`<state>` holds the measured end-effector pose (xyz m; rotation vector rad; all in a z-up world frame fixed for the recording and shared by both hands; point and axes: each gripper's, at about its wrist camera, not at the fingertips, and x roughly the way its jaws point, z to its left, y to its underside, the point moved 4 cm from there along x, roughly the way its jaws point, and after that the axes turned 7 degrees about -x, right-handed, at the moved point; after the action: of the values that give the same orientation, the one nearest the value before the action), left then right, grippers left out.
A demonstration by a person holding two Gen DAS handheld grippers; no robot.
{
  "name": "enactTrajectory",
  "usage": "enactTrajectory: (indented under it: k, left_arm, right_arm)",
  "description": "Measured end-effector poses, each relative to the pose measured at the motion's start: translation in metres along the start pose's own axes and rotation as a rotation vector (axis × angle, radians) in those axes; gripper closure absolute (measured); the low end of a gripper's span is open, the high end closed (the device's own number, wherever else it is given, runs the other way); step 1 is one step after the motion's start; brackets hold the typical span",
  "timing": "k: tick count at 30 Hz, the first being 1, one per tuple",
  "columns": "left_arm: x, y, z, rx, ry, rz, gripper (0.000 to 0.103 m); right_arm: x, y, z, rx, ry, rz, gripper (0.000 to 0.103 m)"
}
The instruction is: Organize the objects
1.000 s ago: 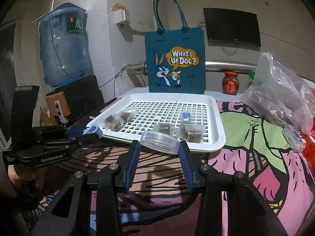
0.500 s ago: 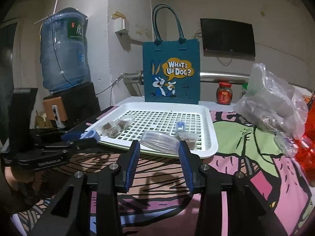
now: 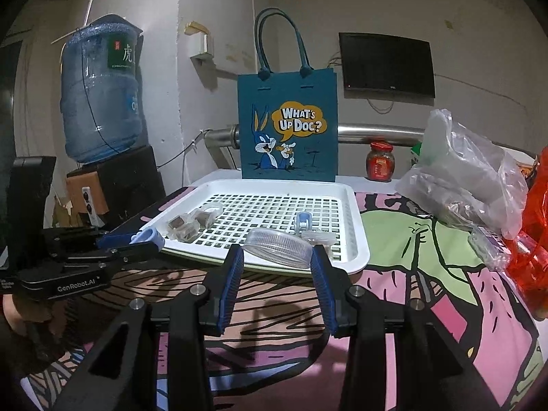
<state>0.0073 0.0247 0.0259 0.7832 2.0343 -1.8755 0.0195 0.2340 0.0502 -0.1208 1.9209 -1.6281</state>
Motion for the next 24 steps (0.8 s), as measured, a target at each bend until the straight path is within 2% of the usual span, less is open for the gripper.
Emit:
enactTrajectory:
  k: [24]
  left_arm:
    - [0.0006, -0.0003, -0.0011, 0.004, -0.020, 0.000, 0.076]
  right_arm:
    - [0.0004, -0.0016, -0.0014, 0.022, -0.017, -0.009, 0.063]
